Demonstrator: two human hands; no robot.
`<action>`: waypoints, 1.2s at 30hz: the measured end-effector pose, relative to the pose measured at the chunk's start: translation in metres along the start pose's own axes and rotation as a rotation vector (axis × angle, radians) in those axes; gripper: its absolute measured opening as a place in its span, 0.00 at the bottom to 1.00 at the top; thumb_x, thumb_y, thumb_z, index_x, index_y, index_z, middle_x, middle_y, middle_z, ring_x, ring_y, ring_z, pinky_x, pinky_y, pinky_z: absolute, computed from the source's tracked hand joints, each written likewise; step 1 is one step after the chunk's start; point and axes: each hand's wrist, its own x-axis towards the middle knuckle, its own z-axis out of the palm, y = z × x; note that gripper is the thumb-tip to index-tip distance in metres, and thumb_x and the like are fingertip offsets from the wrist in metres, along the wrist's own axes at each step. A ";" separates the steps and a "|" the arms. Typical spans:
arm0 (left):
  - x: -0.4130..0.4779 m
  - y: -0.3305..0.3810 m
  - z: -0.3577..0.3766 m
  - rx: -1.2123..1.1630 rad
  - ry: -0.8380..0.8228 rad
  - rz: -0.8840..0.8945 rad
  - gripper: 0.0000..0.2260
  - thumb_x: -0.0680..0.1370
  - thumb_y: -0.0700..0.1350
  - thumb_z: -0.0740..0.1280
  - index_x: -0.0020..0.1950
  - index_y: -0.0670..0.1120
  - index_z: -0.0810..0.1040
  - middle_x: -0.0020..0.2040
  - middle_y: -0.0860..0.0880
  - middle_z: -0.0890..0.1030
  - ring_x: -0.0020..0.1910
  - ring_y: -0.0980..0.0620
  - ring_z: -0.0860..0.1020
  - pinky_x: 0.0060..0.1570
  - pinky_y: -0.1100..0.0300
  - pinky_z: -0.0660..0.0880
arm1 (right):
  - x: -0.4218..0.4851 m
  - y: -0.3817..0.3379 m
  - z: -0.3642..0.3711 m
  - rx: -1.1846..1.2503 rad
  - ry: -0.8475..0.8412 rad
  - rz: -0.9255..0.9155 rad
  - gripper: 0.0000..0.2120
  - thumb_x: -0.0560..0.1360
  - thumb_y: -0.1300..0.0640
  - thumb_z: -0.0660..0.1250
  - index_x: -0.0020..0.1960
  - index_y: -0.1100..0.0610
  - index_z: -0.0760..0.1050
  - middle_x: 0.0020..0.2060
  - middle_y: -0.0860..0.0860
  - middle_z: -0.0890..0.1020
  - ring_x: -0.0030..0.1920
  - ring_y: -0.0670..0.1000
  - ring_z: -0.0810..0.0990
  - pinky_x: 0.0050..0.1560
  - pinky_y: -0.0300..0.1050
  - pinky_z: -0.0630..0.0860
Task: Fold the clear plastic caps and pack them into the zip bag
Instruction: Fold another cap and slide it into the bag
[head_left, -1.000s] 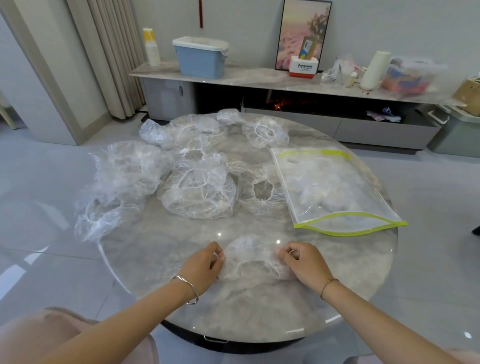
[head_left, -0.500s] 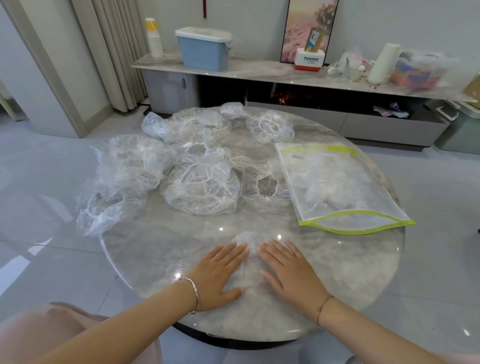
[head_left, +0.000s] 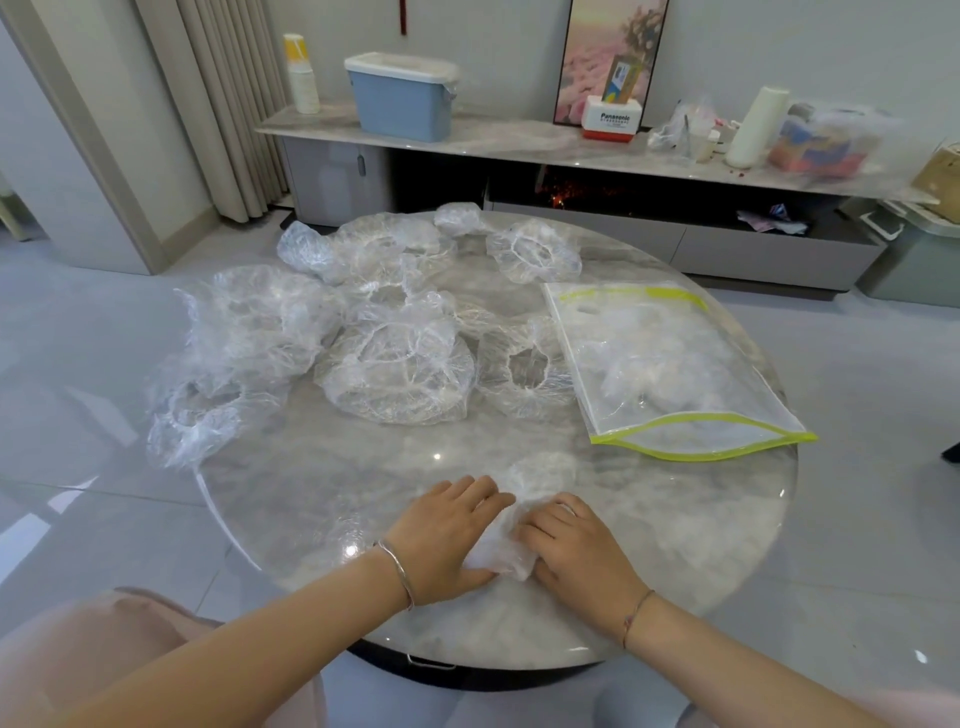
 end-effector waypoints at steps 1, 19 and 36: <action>-0.001 -0.003 0.005 0.042 0.016 0.021 0.27 0.68 0.64 0.59 0.63 0.51 0.71 0.56 0.53 0.75 0.50 0.55 0.75 0.48 0.63 0.75 | -0.003 0.002 0.000 0.030 -0.010 0.037 0.11 0.69 0.62 0.60 0.42 0.55 0.81 0.38 0.47 0.81 0.40 0.48 0.79 0.57 0.39 0.68; 0.006 -0.011 0.004 -0.531 -0.041 -0.445 0.09 0.78 0.52 0.63 0.38 0.58 0.70 0.34 0.55 0.80 0.34 0.59 0.74 0.43 0.65 0.72 | -0.002 0.009 -0.017 0.696 -0.006 0.868 0.25 0.70 0.35 0.63 0.38 0.58 0.73 0.31 0.56 0.79 0.35 0.57 0.79 0.41 0.56 0.76; 0.011 -0.008 0.006 -0.198 0.282 -0.270 0.17 0.75 0.55 0.60 0.61 0.49 0.72 0.53 0.51 0.75 0.51 0.52 0.72 0.52 0.61 0.69 | -0.014 0.009 -0.005 0.022 -0.255 0.263 0.23 0.76 0.42 0.57 0.68 0.51 0.70 0.64 0.47 0.75 0.66 0.48 0.71 0.71 0.44 0.53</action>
